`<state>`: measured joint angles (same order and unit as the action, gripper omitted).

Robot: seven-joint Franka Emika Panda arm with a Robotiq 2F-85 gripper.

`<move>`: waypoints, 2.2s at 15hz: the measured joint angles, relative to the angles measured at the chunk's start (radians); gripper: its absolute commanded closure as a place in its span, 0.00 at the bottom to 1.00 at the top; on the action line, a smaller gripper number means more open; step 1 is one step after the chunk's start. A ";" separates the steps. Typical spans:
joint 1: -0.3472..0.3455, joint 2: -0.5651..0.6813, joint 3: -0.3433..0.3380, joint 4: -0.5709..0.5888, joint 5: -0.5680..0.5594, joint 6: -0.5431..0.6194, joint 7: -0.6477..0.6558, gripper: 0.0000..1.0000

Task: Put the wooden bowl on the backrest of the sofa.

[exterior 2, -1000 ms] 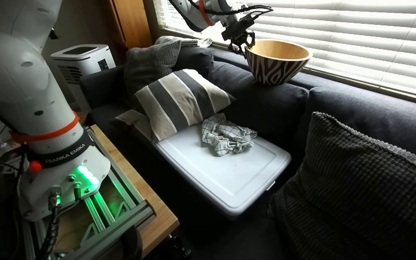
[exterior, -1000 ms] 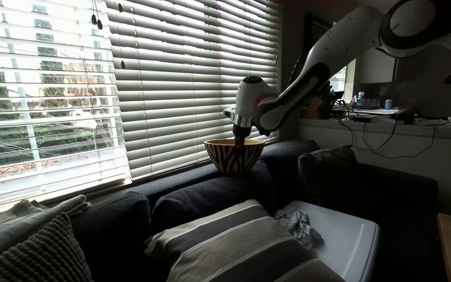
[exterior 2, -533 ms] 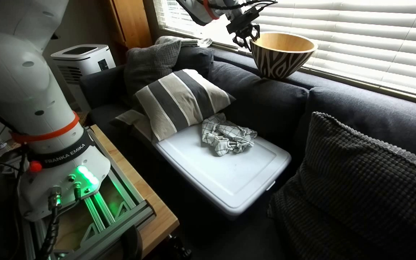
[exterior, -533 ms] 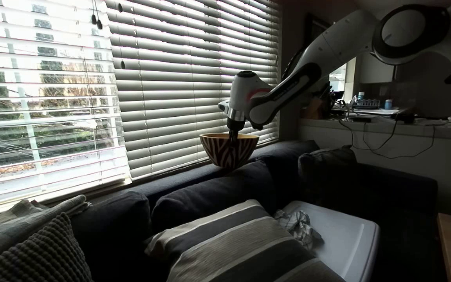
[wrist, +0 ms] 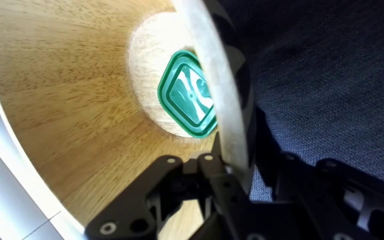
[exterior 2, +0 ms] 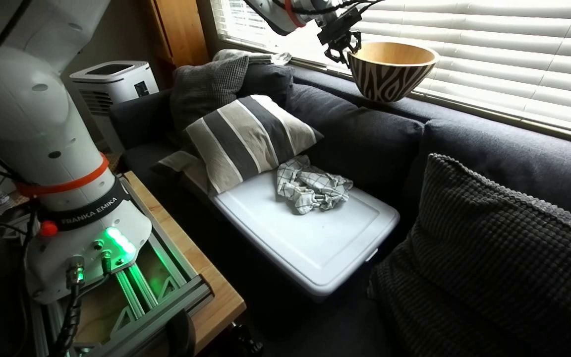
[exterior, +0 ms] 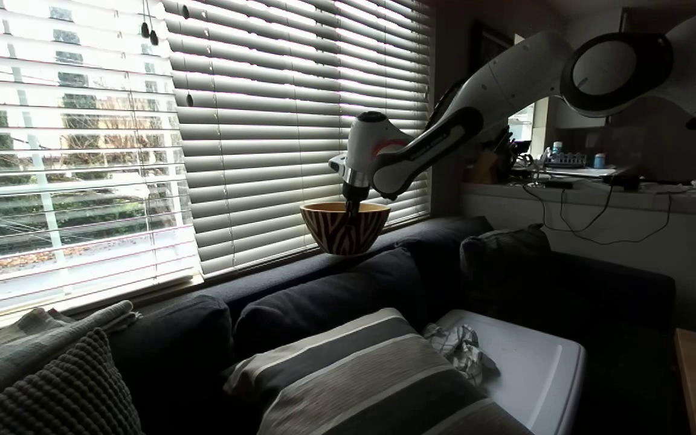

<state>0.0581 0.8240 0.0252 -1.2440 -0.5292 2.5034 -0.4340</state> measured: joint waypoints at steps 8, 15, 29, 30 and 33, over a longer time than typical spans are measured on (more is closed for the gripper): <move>0.001 0.131 -0.002 0.176 0.022 -0.044 -0.085 0.94; 0.010 0.178 -0.001 0.258 0.045 -0.119 -0.143 0.48; -0.007 -0.014 0.069 0.258 0.241 -0.408 -0.280 0.00; -0.027 -0.041 0.086 0.232 0.277 -0.430 -0.282 0.00; -0.106 -0.116 0.114 0.111 0.393 -0.440 -0.282 0.00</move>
<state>-0.0476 0.7079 0.1391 -1.1327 -0.1359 2.0632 -0.7156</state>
